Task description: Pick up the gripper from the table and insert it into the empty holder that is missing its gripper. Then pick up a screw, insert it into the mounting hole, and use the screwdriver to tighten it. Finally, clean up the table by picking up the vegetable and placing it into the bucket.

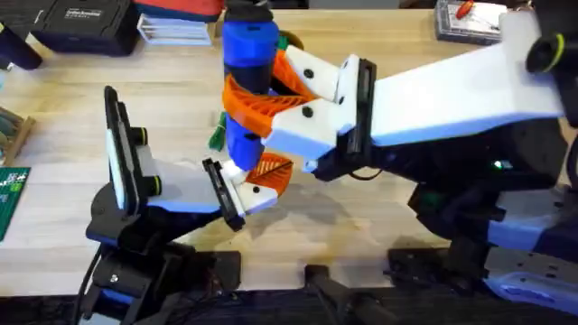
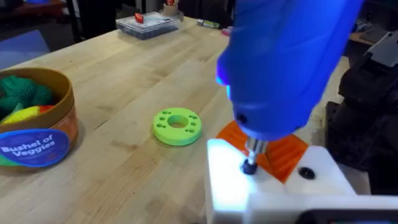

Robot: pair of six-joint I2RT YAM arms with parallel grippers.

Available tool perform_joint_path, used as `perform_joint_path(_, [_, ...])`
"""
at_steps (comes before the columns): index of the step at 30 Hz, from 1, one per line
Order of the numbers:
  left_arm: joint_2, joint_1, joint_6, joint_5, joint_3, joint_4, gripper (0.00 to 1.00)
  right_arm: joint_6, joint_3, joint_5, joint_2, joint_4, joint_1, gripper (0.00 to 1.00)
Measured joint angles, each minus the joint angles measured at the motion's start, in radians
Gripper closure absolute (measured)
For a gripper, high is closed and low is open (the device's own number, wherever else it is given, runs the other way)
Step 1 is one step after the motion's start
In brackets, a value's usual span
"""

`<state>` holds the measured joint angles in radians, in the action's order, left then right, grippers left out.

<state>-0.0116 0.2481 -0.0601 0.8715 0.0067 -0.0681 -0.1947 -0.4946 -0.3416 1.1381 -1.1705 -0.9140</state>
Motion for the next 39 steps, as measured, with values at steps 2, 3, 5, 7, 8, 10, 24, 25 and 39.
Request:
perform_joint_path(2, [0.000,0.000,0.000,0.000,0.000,0.000,0.989,0.000,0.000,0.000,0.000,0.004,0.000,0.974])
perform_joint_path(3, [0.000,0.000,0.000,0.000,0.000,0.000,0.989,0.000,0.000,0.000,0.000,0.005,0.000,0.974])
perform_joint_path(5, [0.000,0.000,0.000,0.001,0.000,0.000,0.989,0.000,0.000,0.000,0.000,0.006,0.000,0.974])
perform_joint_path(7, [0.000,0.002,0.002,0.002,0.000,0.000,0.989,0.000,0.000,0.000,0.000,0.008,0.000,0.974])
perform_joint_path(8, [0.000,0.003,0.002,0.003,0.000,0.000,0.989,0.000,0.000,0.000,0.000,0.008,0.000,0.974])
perform_joint_path(10, [0.000,0.003,0.001,0.003,0.000,0.000,0.989,0.000,0.000,0.001,-0.002,0.011,0.000,0.974])
perform_joint_path(24, [0.000,0.006,0.003,0.020,0.000,-0.003,0.989,0.001,-0.001,-0.008,-0.002,0.014,-0.004,0.974])
perform_joint_path(25, [0.000,0.007,0.004,0.022,0.000,-0.003,0.989,0.001,-0.001,-0.012,-0.002,0.014,-0.005,0.974])
perform_joint_path(39, [0.004,0.008,0.014,0.022,0.004,0.023,0.989,-0.009,-0.001,-0.036,-0.002,-0.044,0.013,0.974])
